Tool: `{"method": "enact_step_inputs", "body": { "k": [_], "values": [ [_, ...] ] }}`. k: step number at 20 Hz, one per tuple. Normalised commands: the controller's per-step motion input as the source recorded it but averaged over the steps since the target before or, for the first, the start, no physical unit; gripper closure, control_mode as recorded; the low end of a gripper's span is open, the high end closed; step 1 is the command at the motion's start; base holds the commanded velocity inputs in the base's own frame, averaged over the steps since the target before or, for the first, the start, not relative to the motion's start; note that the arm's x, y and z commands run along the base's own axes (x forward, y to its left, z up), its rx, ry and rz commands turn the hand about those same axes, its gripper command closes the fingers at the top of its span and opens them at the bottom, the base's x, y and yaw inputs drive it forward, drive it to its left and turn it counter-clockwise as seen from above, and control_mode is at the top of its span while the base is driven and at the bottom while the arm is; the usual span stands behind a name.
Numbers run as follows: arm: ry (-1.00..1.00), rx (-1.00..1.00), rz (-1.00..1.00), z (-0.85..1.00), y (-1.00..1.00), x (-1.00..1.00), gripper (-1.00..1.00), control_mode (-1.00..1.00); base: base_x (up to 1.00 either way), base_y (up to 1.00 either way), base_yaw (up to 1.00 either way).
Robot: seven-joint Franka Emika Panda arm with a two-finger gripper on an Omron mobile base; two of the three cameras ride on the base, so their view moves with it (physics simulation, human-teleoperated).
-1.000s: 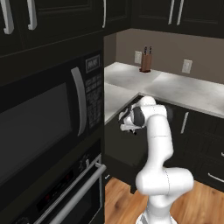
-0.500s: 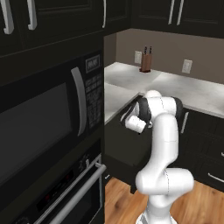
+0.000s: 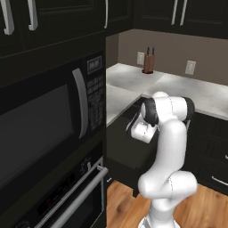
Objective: Take the tongs from the drawer on the right and place them on the dining counter next to the tray containing the kebab skewer.
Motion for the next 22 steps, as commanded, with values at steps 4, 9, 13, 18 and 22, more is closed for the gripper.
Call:
{"method": "enact_step_inputs", "body": {
  "k": [4, 9, 13, 18, 22],
  "values": [
    [-0.12, 0.0, -0.23, 1.0, 0.0, -0.13, 1.0, -1.0, 0.0, 0.0, 0.0],
    [-0.01, 0.02, -0.1, 1.0, 0.0, -0.02, 1.0, -1.0, 0.0, 0.0, 0.0],
    [0.0, 0.17, -0.02, 1.0, 0.0, 0.0, 1.0, -1.0, 0.0, 0.0, 0.0],
    [0.07, 0.1, 0.0, 1.0, 0.06, 0.0, 1.0, -1.0, 0.0, 0.0, 0.0],
    [0.19, 0.14, 0.0, 1.0, 0.0, -0.34, 1.0, -1.0, 0.0, 0.0, 0.0]
  ]
}}
